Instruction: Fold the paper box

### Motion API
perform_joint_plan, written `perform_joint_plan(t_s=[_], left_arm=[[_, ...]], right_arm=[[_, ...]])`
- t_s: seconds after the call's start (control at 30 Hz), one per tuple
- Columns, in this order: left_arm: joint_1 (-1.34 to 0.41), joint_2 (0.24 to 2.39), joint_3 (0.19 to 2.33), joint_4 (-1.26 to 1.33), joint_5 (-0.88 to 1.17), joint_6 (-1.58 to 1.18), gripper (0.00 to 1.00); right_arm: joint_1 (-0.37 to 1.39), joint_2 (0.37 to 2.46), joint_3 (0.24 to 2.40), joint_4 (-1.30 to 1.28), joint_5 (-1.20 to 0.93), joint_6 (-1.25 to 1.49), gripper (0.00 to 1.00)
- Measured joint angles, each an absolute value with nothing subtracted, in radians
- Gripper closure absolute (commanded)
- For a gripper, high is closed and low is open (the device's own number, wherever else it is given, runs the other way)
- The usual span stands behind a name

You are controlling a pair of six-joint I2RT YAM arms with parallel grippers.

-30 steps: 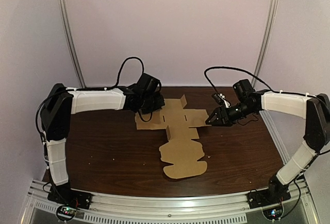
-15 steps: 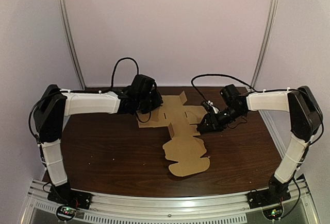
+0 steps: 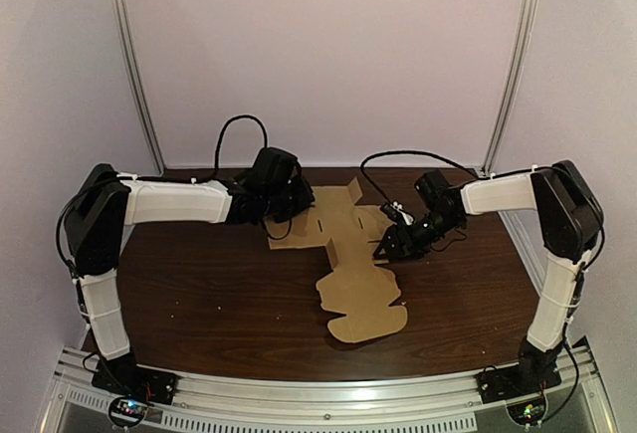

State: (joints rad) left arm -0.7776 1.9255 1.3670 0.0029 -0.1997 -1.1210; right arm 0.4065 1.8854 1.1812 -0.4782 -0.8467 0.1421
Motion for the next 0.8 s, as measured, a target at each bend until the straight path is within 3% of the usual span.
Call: perform_joint_plan(t_s=[0.13, 0.5, 0.8], left_arm=[[-0.778, 1.924, 1.364, 0.008, -0.197, -1.125, 1.00], [-0.776, 1.924, 1.363, -0.003, -0.205, -1.141, 1.00], [-0.776, 1.925, 1.360, -0.026, -0.197, -1.163, 1.00]], right_arm=[[0.408, 1.920, 1.188, -0.451, -0.887, 0.157, 0.45], [0.411, 1.919, 1.187, -0.409, -0.921, 0.175, 0.87], [0.454, 1.916, 1.232, -0.491, -0.818, 0.116, 0.97]])
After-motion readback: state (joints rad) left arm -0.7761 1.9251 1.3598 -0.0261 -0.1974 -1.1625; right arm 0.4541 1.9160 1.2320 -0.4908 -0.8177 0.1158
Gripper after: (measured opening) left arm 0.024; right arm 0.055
